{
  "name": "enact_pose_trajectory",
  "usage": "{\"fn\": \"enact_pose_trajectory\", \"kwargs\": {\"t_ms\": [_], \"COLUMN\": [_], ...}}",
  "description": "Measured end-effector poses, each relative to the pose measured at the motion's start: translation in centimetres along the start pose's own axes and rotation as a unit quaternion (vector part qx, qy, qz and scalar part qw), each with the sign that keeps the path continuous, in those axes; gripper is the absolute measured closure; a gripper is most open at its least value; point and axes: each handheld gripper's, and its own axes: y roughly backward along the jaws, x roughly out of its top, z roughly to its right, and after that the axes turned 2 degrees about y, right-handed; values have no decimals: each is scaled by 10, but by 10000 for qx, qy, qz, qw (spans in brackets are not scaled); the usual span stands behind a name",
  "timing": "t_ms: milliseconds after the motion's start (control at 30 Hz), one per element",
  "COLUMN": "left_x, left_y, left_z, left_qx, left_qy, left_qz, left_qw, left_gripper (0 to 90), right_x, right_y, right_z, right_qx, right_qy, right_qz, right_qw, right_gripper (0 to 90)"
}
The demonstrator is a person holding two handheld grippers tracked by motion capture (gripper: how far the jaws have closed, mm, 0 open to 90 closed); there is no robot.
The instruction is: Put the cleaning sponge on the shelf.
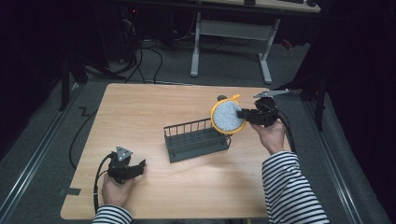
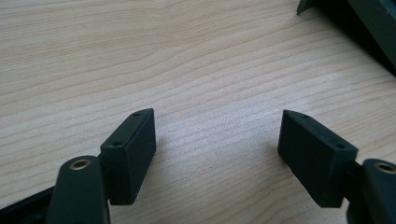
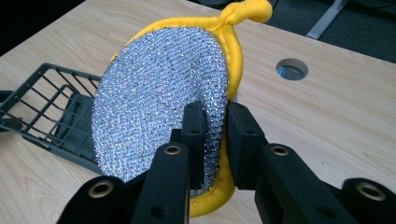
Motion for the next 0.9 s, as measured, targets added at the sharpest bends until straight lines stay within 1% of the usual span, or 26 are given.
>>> {"fn": "enact_pose_trajectory", "kwargs": {"t_ms": [233,400,500,600,667,800,900], "left_x": [0,0,0,0,0,0,0], "left_y": [0,0,0,0,0,0,0], "left_z": [0,0,0,0,0,0,0], "left_qx": [2,2,1,0,1,3,4], "left_qy": [5,6,5,4,7,6,12], "left_qz": [3,3,2,0,1,2,8], "left_qw": [10000,10000,10000,10000,10000,10000,10000], "left_gripper": [282,282,282,282,282,282,282], "right_x": [5,5,5,3,1,-3,-6], "right_y": [-23,-40,-49,-55,-58,-63,-67], "right_z": [-9,-13,-17,-20,-21,-21,-21], "right_qx": [126,228,259,295,350,332,332], "right_qy": [65,-39,6,41,-31,-38,49], "right_qz": [-54,-15,-77,-118,-124,-181,-255], "right_qw": [9999,9997,9996,9995,9993,9993,9991], "right_gripper": [784,783,781,779,777,769,762]}}
